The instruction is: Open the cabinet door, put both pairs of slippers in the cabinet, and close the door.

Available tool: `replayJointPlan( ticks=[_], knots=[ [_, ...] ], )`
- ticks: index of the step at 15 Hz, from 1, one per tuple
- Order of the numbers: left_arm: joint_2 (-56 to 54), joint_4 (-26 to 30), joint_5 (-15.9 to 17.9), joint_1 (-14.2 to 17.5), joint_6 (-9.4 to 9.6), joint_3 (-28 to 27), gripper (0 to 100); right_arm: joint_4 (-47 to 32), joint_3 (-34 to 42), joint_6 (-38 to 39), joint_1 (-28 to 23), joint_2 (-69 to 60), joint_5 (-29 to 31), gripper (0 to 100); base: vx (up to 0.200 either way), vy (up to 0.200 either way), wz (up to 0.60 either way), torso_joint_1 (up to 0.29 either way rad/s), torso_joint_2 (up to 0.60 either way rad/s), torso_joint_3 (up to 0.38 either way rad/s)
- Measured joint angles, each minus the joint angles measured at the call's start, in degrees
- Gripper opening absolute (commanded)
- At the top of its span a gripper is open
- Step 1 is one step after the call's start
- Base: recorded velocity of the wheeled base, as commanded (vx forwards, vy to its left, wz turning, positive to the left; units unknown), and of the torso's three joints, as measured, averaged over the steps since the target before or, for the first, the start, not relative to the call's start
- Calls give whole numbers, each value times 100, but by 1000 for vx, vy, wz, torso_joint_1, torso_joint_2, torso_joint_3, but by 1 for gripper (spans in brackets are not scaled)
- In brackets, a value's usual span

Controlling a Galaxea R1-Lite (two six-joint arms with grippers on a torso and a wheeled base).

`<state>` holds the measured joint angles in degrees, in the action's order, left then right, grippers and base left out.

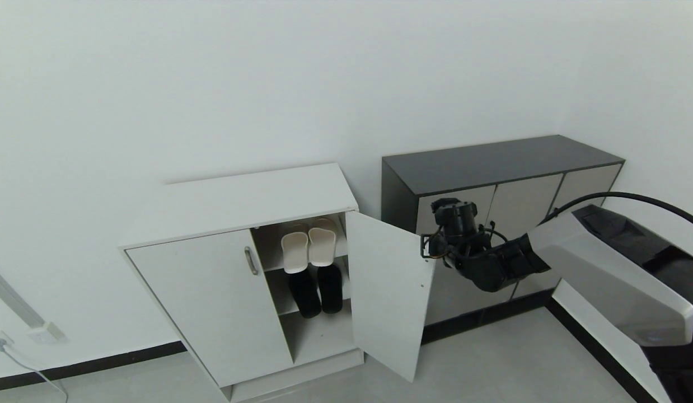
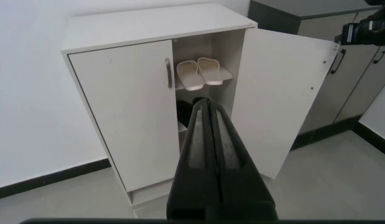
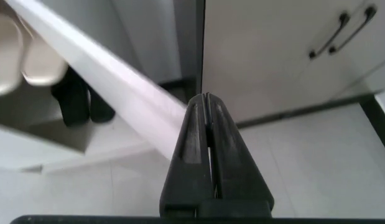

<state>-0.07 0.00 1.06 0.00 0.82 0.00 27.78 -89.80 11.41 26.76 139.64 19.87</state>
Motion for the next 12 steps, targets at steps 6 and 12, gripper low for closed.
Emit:
replayJointPlan(
  ticks=[6, 12],
  knots=[
    [0, 0, 0, 0, -2, 0, 0, -208, -2, 174, 132, -32, -4, 0, 0, 0, 0, 0, 0, 0],
    [0, 0, 0, 0, -2, 0, 0, -171, 820, 345, 1029, -502, -9, 0, 0, 0, 0, 0, 0, 0]
  ],
)
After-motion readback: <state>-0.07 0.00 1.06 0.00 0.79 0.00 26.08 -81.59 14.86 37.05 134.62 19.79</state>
